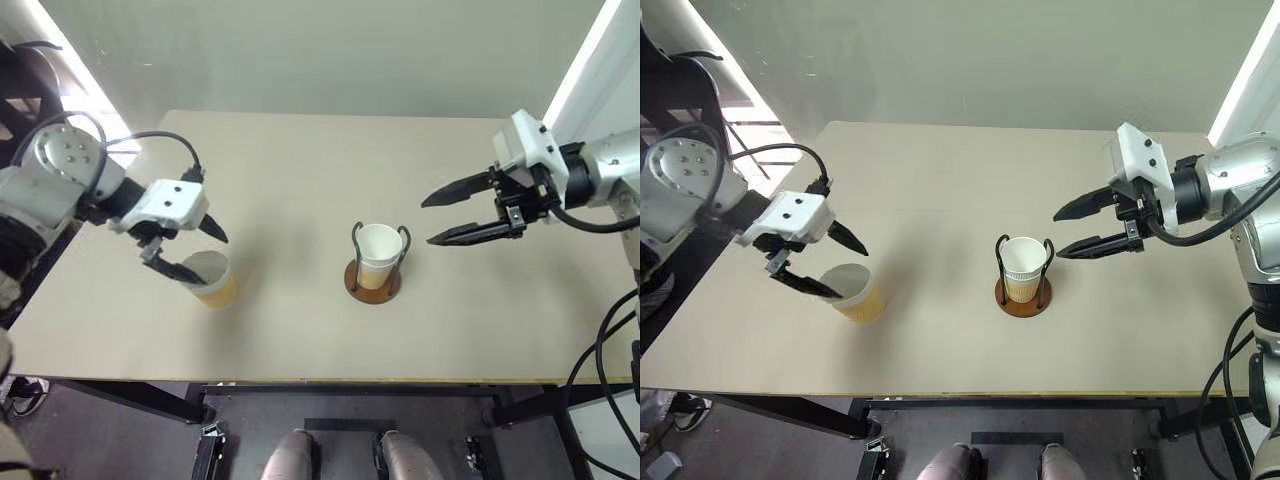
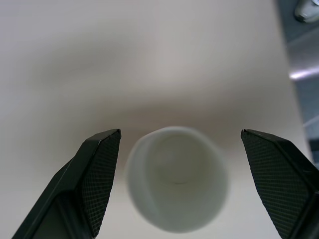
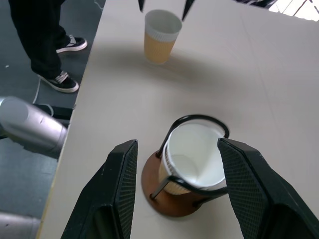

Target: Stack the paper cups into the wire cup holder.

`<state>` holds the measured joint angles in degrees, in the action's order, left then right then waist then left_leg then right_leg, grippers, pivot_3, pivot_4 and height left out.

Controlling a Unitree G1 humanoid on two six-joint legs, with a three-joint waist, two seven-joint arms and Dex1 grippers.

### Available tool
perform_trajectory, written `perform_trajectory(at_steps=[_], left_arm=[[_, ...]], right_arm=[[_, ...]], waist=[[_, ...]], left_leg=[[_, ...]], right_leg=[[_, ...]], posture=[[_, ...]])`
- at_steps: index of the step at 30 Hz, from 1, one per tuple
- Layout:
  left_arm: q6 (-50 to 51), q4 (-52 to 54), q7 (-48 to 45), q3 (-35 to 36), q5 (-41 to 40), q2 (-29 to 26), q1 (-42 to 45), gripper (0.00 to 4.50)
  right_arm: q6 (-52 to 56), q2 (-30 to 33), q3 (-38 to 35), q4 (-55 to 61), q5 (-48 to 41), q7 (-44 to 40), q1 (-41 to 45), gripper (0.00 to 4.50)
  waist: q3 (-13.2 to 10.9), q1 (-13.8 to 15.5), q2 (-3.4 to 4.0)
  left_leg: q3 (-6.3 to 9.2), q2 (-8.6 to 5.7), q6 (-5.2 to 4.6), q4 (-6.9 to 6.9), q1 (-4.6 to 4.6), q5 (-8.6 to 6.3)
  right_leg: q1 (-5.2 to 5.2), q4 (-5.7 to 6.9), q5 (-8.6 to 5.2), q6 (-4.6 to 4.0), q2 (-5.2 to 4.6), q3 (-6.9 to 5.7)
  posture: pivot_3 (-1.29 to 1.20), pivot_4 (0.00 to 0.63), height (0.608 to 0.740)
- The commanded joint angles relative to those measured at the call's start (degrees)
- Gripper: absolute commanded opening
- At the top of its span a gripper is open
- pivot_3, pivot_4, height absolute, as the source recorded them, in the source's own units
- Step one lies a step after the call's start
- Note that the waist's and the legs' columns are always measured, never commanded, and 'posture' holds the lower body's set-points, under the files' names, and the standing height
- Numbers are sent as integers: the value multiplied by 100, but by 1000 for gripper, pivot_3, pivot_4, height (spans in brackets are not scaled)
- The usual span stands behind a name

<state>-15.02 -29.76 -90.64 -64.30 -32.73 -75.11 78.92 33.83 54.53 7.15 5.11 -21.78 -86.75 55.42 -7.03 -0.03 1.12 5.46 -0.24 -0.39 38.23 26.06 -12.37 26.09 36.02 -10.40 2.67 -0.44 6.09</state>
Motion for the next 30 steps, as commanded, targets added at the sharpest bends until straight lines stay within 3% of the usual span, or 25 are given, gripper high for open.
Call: perform_trajectory(at_steps=[1,7,12,30], left_arm=[[-100,442,-186,-160,-17,-265,375,4156],[-539,324,-186,-466,811,-273,679,4156],[-1021,101,-186,-306,1519,-132,639,4156],[-940,792,-186,47,1682,-485,16,4156]], right_arm=[[-52,182,-135,88,-79,-107,79,2566],[-113,176,-47,-71,-12,-194,181,2566],[-147,137,27,-151,15,-252,281,2566],[-271,100,148,-348,121,-318,451,2566]], waist=[[0,4,0],[0,-22,-1],[0,-41,-1],[0,-50,-1]], left_leg=[[-2,-4,0,0,-1,0],[0,-3,6,0,-14,4],[4,1,7,-4,-12,5],[7,3,7,-9,-6,4]], right_leg=[[-1,1,-2,-3,3,-2],[-2,12,-8,-23,6,6],[4,20,-8,-23,8,5],[9,17,-8,-24,6,-1]], posture=[[0,150,740],[0,150,740],[0,150,740],[0,150,740]])
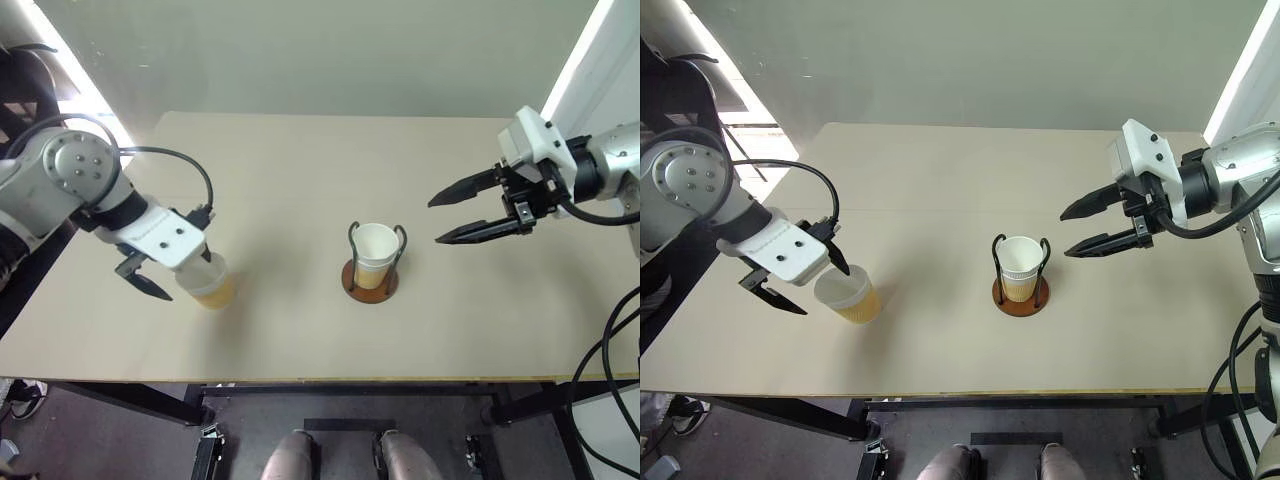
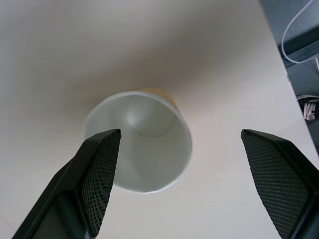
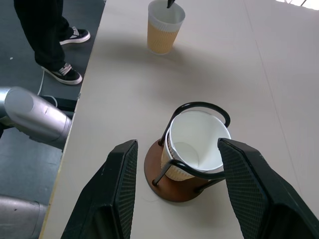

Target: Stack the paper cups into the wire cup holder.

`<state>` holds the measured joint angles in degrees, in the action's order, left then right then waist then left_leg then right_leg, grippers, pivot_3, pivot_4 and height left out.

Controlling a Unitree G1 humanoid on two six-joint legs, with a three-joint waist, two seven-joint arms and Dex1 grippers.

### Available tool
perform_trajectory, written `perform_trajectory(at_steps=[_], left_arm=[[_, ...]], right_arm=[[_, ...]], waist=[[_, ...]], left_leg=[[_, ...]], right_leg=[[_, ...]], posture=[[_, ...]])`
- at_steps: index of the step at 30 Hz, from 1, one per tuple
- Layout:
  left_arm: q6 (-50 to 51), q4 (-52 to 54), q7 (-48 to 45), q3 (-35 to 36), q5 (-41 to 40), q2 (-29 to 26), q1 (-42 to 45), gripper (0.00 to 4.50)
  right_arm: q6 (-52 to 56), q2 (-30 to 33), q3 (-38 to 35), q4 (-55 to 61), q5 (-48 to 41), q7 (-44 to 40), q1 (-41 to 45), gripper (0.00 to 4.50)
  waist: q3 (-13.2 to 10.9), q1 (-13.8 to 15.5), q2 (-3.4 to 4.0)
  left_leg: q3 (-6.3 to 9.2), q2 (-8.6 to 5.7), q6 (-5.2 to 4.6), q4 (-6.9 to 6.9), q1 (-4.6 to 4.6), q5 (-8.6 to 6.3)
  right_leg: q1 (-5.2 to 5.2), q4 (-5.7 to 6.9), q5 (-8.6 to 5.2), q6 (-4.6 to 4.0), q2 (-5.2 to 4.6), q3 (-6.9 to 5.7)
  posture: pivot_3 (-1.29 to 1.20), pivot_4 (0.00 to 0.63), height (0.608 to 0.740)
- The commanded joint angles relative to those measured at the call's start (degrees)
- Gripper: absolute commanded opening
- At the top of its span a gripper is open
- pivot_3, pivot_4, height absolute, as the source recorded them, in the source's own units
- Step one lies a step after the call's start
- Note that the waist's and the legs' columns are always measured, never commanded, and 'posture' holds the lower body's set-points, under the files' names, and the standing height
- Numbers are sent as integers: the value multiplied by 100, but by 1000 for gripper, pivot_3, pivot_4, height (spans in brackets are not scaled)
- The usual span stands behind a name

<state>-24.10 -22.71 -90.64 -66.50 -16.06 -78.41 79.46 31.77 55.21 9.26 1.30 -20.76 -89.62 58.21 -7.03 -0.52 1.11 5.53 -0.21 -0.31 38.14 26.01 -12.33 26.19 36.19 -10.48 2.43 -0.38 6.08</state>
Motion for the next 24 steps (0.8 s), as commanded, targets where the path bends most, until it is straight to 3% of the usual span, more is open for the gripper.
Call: perform_trajectory(at_steps=[1,16,24], left_arm=[[-55,95,-186,309,46,-160,-89,4156],[-901,-763,-186,1251,1034,398,-813,4156],[-1032,-682,-186,1487,975,612,-1225,4156]], right_arm=[[-67,25,-56,32,19,-30,173,2566],[53,-34,-61,145,-52,-1,221,2566],[58,-103,-71,199,-49,75,183,2566]], waist=[[0,-1,0],[0,-2,0],[0,-6,1]], left_leg=[[0,0,0,1,0,0],[0,0,1,2,-4,1],[0,0,1,0,-5,1]], right_leg=[[0,0,1,-1,0,0],[9,26,-2,-9,0,1],[13,33,-2,-9,0,1]], posture=[[0,150,740],[0,150,740],[0,150,740]])
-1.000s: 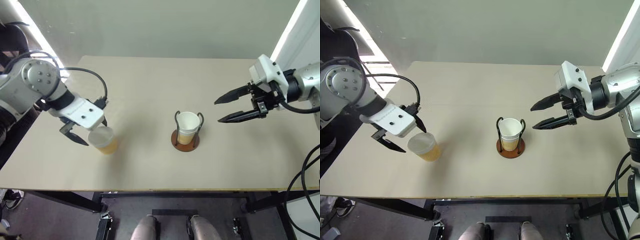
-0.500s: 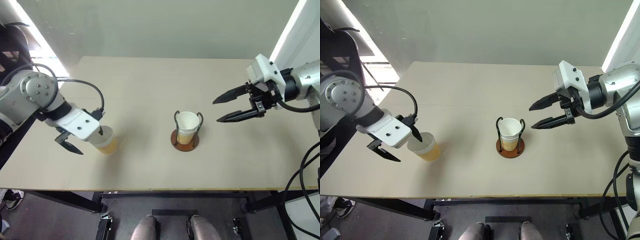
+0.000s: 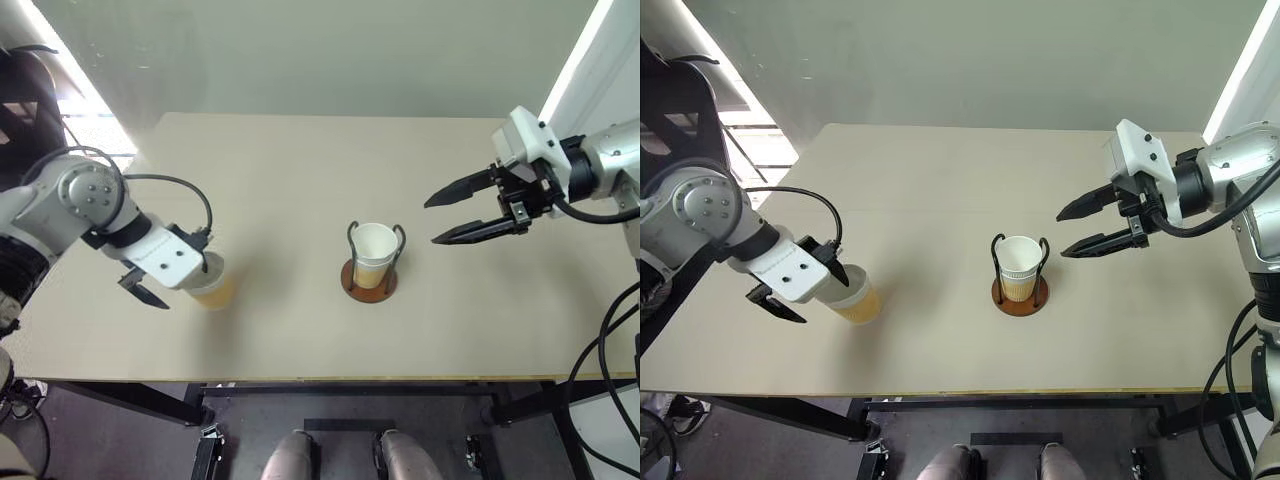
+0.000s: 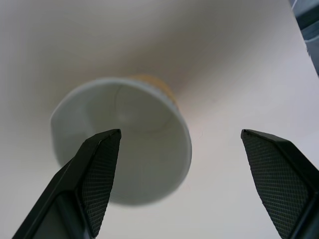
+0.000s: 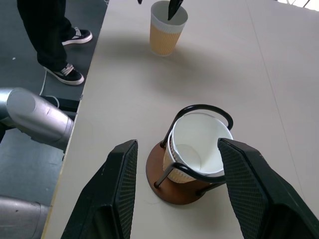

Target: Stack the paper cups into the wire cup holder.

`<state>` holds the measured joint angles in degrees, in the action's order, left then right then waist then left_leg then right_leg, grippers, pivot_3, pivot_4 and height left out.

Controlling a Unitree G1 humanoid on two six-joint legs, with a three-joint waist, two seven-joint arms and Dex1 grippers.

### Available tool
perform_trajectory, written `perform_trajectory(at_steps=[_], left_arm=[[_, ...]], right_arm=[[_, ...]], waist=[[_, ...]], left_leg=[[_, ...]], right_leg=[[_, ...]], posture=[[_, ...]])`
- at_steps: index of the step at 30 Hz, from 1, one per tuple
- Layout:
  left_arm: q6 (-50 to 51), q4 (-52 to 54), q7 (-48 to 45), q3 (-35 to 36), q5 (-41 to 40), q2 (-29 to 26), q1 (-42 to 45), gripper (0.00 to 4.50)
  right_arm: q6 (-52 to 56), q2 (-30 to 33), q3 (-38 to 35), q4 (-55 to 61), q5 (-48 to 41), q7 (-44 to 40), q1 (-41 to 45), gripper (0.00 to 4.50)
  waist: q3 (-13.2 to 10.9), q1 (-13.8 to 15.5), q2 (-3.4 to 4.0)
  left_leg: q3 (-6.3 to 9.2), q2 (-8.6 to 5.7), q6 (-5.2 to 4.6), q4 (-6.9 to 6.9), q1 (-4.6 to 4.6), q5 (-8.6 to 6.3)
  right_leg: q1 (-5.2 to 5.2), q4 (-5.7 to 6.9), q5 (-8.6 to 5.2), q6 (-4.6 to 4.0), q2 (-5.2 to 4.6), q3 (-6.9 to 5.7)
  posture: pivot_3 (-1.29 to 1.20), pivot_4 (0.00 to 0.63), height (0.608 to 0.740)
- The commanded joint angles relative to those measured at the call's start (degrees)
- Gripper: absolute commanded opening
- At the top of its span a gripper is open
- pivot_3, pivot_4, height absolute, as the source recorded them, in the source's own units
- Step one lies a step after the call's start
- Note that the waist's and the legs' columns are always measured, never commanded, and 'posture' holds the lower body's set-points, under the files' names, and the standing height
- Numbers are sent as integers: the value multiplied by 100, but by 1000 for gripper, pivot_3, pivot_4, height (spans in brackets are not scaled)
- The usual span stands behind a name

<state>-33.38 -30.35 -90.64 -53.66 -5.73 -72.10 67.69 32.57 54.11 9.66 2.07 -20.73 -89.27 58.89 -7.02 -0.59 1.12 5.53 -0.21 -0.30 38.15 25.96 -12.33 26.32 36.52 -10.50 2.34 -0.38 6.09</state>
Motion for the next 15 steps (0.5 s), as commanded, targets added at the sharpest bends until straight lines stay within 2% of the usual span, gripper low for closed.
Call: perform_trajectory(at_steps=[1,8,11,15], left_arm=[[-76,140,-186,212,-81,-20,-107,4156],[-179,-32,-186,303,112,174,-265,4156],[-252,-308,-186,434,176,372,-218,3534],[-286,-681,-186,652,173,671,-171,2133]], right_arm=[[-26,-5,-113,120,-49,51,114,2566],[26,-40,-127,151,-65,106,77,2566],[13,-40,-142,137,-68,107,49,2609],[-60,-179,-333,67,-224,217,-65,2609]], waist=[[0,0,0],[0,3,-1],[0,3,-1],[1,-2,-2]], left_leg=[[0,0,0,1,0,0],[0,0,0,5,-1,0],[0,0,0,9,-4,0],[0,0,1,10,-6,1]], right_leg=[[1,3,0,0,0,0],[5,22,-1,-2,0,0],[5,29,-2,-3,0,0],[5,33,-2,-4,0,0]], posture=[[0,150,740],[0,150,740],[0,150,740],[0,150,740]])
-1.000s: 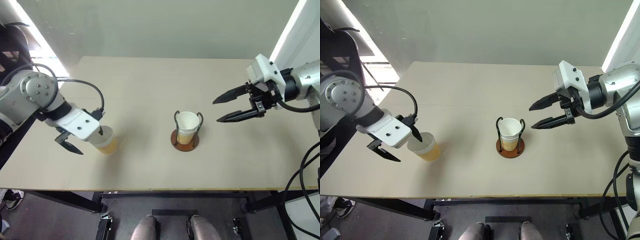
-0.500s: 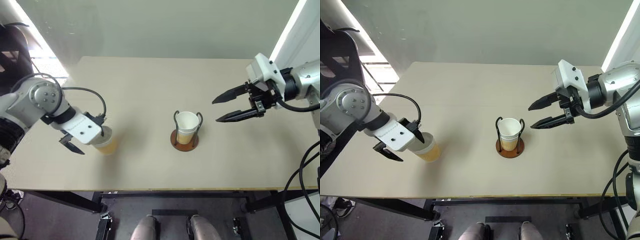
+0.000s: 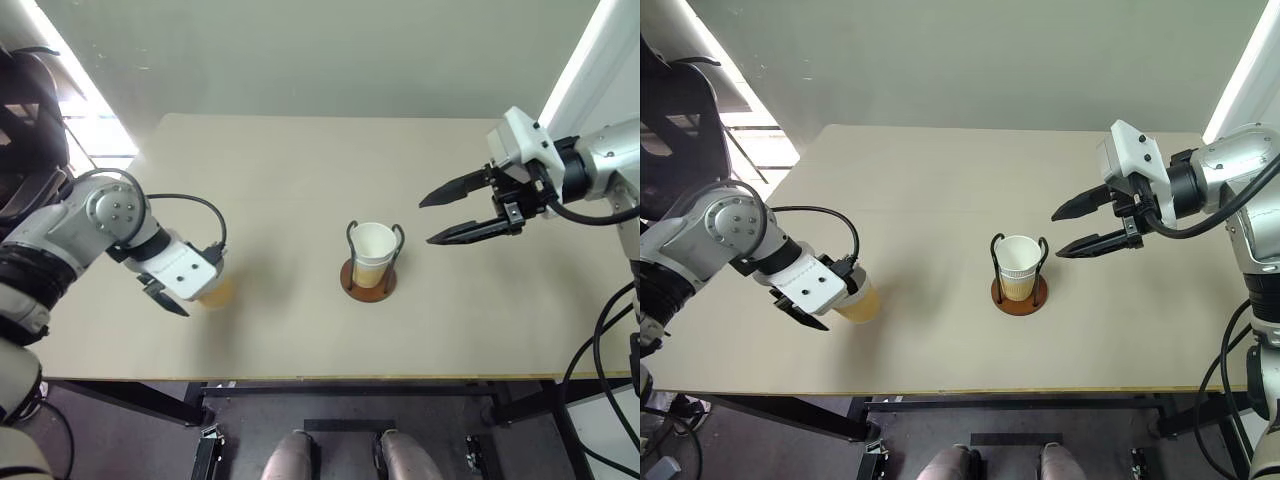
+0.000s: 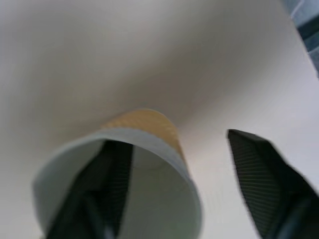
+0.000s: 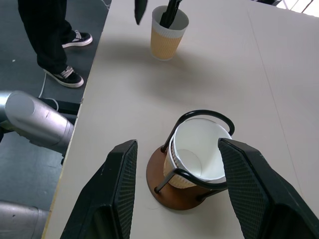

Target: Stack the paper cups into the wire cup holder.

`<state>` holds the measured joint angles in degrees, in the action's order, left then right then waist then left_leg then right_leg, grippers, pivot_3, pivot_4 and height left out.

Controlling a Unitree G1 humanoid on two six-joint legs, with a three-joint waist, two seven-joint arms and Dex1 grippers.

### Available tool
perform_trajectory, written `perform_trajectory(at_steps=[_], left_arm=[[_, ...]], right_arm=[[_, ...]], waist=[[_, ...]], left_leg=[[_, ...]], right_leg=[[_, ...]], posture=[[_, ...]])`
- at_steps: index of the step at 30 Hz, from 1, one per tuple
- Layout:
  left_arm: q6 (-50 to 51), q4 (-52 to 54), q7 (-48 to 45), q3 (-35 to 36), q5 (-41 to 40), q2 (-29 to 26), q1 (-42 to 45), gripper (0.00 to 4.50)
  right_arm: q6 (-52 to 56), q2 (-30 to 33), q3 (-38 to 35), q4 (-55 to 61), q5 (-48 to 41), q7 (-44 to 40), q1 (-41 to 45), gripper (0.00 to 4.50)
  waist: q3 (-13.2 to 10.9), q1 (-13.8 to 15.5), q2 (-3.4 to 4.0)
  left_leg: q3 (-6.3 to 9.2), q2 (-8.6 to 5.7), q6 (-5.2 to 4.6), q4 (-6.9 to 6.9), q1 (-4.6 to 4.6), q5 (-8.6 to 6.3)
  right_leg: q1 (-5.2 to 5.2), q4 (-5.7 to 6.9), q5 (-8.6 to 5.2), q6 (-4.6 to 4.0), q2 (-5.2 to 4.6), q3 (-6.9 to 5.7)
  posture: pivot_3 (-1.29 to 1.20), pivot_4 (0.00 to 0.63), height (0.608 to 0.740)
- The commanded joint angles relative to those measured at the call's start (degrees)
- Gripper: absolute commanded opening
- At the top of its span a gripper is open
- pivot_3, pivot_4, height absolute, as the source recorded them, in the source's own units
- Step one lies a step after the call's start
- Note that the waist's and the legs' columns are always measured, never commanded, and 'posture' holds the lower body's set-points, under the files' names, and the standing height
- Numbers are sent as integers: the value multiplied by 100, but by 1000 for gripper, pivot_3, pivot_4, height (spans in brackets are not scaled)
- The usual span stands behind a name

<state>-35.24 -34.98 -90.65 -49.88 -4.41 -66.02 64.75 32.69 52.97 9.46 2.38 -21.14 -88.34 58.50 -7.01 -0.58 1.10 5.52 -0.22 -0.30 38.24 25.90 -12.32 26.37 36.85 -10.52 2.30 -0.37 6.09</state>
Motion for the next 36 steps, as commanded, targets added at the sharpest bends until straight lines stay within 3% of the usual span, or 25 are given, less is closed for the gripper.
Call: perform_trajectory(at_steps=[1,6,14,21,36], left_arm=[[-96,-270,-185,310,38,103,119,1751],[-63,-427,-185,486,15,275,108,17],[56,-526,-185,525,-14,387,198,17],[-31,-816,-185,699,126,669,460,17],[-188,-2261,-185,1514,279,2471,1736,17]], right_arm=[[-68,-105,-369,17,-243,151,-65,2609],[-128,-344,-652,10,-564,284,-240,2609],[337,-615,-877,180,-1302,296,-103,2609],[265,-341,-815,186,-1371,-12,-232,2609],[-46,271,-669,103,-1104,-415,-403,2609]], waist=[[0,-3,0],[0,-4,0],[0,-3,-1],[3,15,-6],[3,32,-7]], left_leg=[[0,0,0,0,0,0],[-1,0,0,-1,3,0],[0,0,0,-2,3,0],[0,-2,1,0,5,0],[-1,-4,0,2,10,0]], right_leg=[[0,0,0,0,0,0],[2,-2,1,2,0,0],[1,-1,1,2,1,-1],[-1,-3,1,2,-1,-1],[-5,-11,11,21,-3,0]], posture=[[0,150,740],[0,150,740],[0,150,740],[0,150,740],[0,150,740]])
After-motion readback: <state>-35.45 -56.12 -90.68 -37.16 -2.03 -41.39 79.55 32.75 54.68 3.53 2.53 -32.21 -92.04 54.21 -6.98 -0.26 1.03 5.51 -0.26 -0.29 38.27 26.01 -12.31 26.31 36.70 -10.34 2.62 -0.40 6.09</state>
